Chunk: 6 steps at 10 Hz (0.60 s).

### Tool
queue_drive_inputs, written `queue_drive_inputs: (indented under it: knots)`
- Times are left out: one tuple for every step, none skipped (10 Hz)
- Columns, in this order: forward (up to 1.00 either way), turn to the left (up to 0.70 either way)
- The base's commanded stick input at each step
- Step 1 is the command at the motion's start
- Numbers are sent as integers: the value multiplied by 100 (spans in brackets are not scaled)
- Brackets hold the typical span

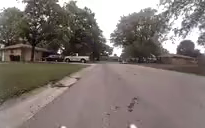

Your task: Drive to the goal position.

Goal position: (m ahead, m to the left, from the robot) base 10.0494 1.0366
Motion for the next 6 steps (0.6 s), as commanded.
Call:
queue_drive_inputs:
  knots:
    - [0,0]
    - [34,0]
    - [70,0]
    - [70,0]
    - [70,0]
    - [70,0]
